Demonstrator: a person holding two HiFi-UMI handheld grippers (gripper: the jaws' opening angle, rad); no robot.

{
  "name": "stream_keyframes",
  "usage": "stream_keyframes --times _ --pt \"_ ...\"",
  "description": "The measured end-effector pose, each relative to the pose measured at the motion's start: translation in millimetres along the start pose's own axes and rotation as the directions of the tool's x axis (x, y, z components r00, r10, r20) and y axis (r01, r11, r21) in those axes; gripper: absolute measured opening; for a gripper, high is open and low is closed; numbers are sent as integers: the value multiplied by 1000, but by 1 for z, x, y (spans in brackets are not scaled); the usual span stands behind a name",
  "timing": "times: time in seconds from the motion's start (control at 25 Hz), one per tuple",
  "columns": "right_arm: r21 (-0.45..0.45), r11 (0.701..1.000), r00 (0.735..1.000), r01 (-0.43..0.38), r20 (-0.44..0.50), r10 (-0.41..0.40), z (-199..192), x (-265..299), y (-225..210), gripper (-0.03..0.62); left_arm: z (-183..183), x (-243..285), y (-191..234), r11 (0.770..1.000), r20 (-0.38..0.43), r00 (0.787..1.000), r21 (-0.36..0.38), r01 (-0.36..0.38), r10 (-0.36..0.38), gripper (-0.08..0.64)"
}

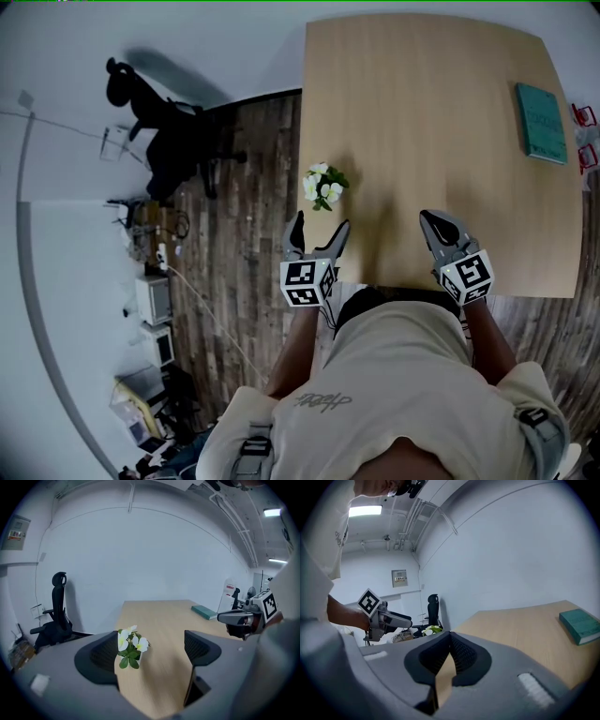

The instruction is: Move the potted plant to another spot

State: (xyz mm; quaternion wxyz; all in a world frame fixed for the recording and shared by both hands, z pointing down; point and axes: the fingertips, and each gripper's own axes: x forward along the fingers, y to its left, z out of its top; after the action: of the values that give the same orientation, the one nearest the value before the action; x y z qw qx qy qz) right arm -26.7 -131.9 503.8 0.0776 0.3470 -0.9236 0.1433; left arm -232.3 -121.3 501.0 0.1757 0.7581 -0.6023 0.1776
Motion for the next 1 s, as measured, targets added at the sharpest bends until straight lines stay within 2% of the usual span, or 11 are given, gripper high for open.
stream_keyframes --times 0.24,0.44,0.68,0.88,1.0 --pt "30 1000 1000 -10 -12 11 -9 3 -8 3 1 4 7 999 -22 999 17 -37 37 459" --pt "26 1000 1000 -12 -13 13 -3 11 -3 3 -18 15 17 999 -68 997 13 -36 36 459" --pt "-12 998 998 54 10 -54 15 6 3 3 -51 34 30 1000 -132 991 -7 -10 9 463" --pt "-31 993 994 110 -7 -110 17 0 -14 3 -63 55 37 1000 -152 988 19 -8 11 463" --pt "-20 987 987 160 21 -159 26 -2 -22 3 -74 65 44 999 -175 985 33 0 6 468"
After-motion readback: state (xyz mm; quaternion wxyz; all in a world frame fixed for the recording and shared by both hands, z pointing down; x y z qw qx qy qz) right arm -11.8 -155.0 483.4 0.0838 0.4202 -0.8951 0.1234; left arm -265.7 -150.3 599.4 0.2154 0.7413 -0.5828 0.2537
